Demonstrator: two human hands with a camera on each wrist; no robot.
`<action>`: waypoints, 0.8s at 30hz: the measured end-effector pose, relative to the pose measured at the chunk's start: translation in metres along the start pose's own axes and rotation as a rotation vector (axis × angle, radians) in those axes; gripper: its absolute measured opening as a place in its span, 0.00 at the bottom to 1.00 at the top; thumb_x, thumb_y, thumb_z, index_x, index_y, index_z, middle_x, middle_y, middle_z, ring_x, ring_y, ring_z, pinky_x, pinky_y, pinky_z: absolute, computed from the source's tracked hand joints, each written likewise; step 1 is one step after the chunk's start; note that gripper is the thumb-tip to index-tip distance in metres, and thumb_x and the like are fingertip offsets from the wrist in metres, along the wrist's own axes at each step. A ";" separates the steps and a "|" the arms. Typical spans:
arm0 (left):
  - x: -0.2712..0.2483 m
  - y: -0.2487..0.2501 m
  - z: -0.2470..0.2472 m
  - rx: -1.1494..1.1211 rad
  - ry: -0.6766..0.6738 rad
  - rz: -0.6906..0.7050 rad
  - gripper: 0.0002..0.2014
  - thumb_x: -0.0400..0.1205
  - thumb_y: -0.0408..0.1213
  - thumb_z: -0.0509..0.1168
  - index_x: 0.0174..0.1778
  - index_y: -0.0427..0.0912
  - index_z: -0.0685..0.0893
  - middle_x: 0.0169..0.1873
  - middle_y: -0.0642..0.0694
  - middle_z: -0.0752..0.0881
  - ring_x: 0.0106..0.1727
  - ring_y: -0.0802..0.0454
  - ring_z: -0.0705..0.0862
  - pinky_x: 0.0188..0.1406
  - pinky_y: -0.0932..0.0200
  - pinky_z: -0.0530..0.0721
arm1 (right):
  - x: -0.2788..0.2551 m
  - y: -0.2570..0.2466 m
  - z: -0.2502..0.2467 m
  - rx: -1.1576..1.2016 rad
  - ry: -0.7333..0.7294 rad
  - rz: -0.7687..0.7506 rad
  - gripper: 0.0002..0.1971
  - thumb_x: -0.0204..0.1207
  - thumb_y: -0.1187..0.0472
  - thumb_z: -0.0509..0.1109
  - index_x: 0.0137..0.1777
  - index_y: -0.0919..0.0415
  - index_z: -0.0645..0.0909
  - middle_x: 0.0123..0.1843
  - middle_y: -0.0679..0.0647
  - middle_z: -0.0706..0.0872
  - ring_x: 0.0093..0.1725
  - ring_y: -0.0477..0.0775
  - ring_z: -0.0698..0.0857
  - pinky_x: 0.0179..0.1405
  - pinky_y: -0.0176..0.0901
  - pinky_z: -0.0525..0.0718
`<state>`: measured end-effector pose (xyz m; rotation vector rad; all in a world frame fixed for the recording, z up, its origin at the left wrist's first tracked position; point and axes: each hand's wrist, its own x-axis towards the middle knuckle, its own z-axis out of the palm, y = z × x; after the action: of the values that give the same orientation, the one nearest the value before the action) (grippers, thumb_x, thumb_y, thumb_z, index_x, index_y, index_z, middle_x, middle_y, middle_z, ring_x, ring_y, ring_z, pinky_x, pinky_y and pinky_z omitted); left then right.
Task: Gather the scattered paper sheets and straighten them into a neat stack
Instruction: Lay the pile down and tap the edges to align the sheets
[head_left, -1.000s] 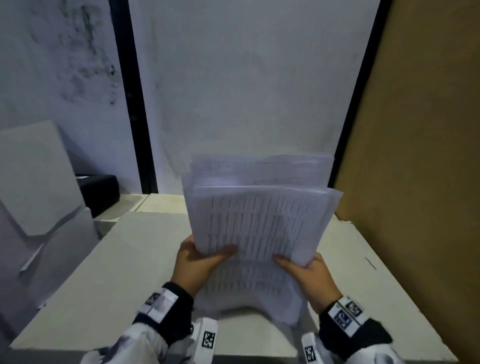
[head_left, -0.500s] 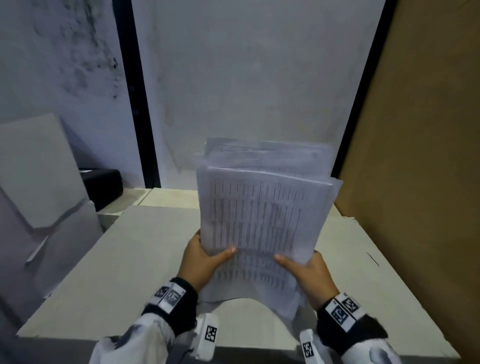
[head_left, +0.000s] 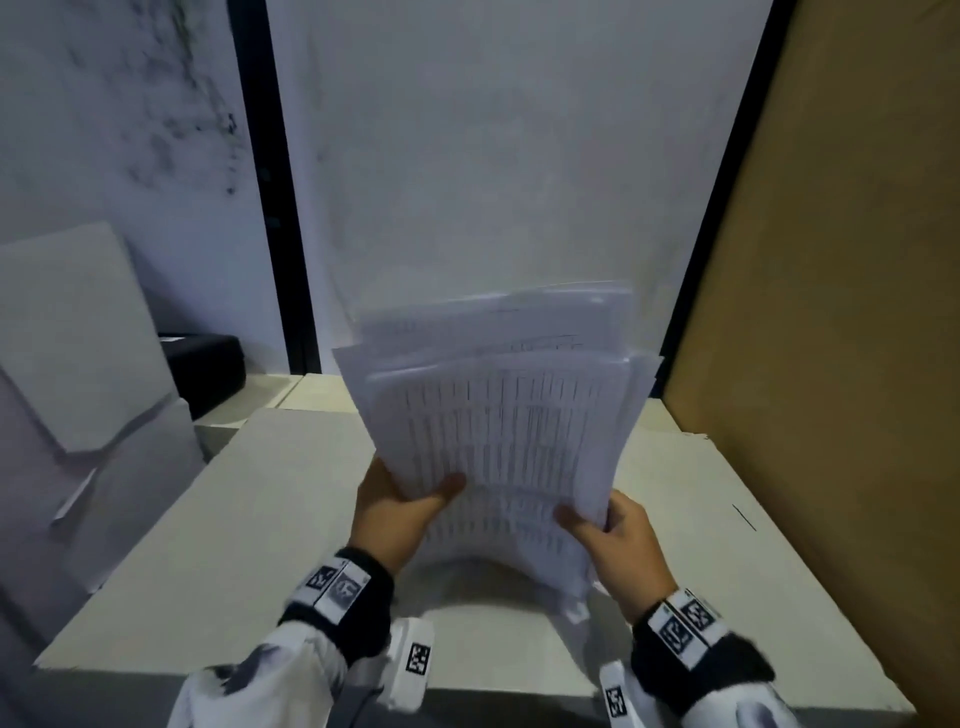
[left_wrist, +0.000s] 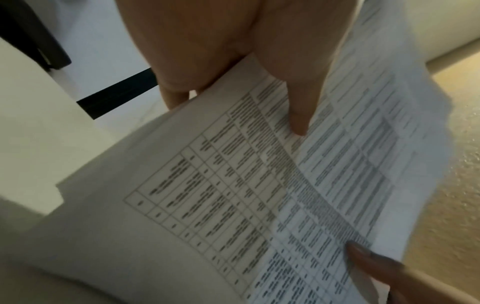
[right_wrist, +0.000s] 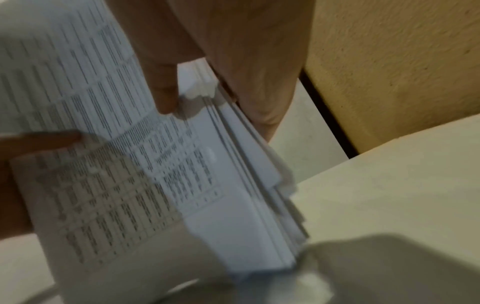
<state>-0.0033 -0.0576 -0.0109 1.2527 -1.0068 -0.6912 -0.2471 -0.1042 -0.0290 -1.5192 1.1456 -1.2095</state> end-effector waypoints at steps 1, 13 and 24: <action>0.001 0.002 0.001 -0.003 -0.005 0.006 0.37 0.60 0.49 0.87 0.65 0.52 0.81 0.55 0.58 0.88 0.57 0.59 0.87 0.57 0.54 0.87 | 0.001 0.000 0.001 0.024 0.011 -0.003 0.06 0.78 0.66 0.78 0.53 0.62 0.87 0.48 0.57 0.93 0.54 0.64 0.91 0.43 0.43 0.89; 0.023 0.060 0.008 -0.039 -0.006 0.115 0.39 0.64 0.45 0.86 0.71 0.52 0.76 0.60 0.56 0.87 0.61 0.58 0.86 0.60 0.50 0.88 | 0.016 -0.039 -0.006 0.150 0.050 -0.070 0.16 0.76 0.65 0.80 0.62 0.58 0.85 0.58 0.56 0.92 0.60 0.58 0.91 0.57 0.55 0.91; 0.027 0.044 0.025 0.091 -0.041 0.126 0.22 0.82 0.36 0.71 0.69 0.50 0.71 0.59 0.52 0.84 0.63 0.51 0.85 0.61 0.51 0.85 | 0.024 -0.037 0.006 0.080 0.055 -0.074 0.09 0.82 0.62 0.73 0.61 0.60 0.83 0.54 0.55 0.91 0.57 0.60 0.91 0.54 0.54 0.92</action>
<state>-0.0187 -0.0827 0.0378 1.2465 -1.1513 -0.5810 -0.2336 -0.1193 0.0111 -1.4872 1.0718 -1.3384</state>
